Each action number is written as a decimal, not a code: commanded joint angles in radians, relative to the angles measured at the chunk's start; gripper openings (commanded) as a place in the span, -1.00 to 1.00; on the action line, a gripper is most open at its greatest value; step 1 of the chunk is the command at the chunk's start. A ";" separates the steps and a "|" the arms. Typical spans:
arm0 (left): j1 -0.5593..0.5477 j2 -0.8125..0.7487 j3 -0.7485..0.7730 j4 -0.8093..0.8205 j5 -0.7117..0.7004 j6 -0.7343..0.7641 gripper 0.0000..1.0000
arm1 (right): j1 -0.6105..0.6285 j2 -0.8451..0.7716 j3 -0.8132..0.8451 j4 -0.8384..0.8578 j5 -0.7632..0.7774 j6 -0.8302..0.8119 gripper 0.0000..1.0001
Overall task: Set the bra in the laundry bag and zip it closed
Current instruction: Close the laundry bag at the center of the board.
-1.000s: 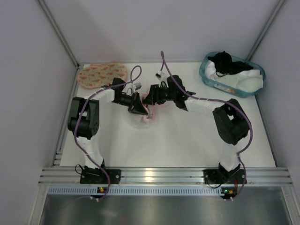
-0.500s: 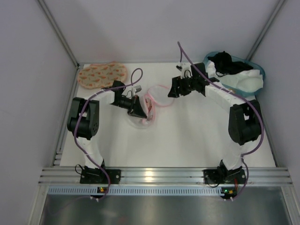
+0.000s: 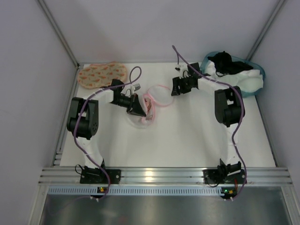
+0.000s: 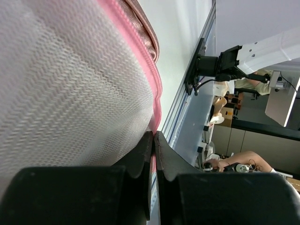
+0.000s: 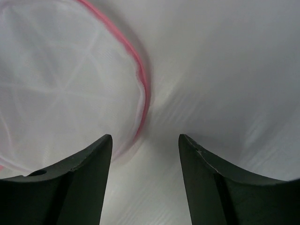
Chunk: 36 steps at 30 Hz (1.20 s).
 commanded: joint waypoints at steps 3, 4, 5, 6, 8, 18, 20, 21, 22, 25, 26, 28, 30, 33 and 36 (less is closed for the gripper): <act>0.014 -0.020 0.031 -0.005 0.024 0.011 -0.83 | 0.058 0.014 0.063 0.015 -0.013 -0.005 0.14; 0.015 -0.018 0.028 -0.005 0.024 0.010 -0.83 | 0.064 0.020 0.057 0.015 -0.013 -0.008 0.13; 0.014 -0.016 0.028 -0.004 0.021 0.010 -0.82 | 0.075 0.027 0.052 0.014 -0.012 -0.011 0.11; 0.017 -0.018 0.026 -0.004 0.019 0.008 -0.81 | 0.076 0.032 0.047 0.018 -0.004 -0.011 0.05; 0.018 -0.015 0.028 -0.005 0.018 0.007 -0.81 | 0.084 0.047 0.038 0.014 0.010 -0.017 -0.05; 0.024 -0.024 0.042 -0.004 -0.007 0.002 -0.81 | 0.076 -0.021 0.009 -0.049 0.065 -0.071 -1.00; 0.026 -0.033 0.039 -0.004 -0.007 0.005 -0.81 | 0.061 -0.130 -0.014 -0.051 0.045 -0.078 -1.00; 0.028 -0.035 0.036 -0.004 -0.002 0.005 -0.81 | 0.054 -0.165 -0.023 -0.057 0.033 -0.077 -1.00; 0.028 -0.035 0.034 -0.005 0.002 0.004 -0.80 | 0.047 -0.234 -0.032 -0.066 0.021 -0.072 -1.00; 0.029 -0.039 0.025 -0.004 -0.002 0.002 -0.77 | 0.015 -0.361 -0.064 -0.078 -0.050 -0.055 -1.00; 0.029 -0.043 0.025 -0.005 -0.005 0.001 -0.75 | -0.002 -0.389 -0.074 -0.082 -0.079 -0.052 -1.00; 0.031 -0.044 0.025 -0.004 -0.013 -0.002 -0.71 | -0.014 -0.470 -0.101 -0.101 -0.094 -0.058 -1.00; 0.034 -0.053 0.028 -0.005 -0.022 -0.001 -0.68 | -0.026 -0.523 -0.123 -0.114 -0.102 -0.080 -1.00; 0.040 -0.064 0.048 -0.005 -0.014 -0.005 -0.67 | -0.031 -0.627 -0.175 -0.140 -0.085 -0.129 -1.00; 0.041 -0.066 0.066 -0.004 -0.008 -0.021 -0.67 | -0.031 -0.702 -0.184 -0.190 -0.061 -0.176 -1.00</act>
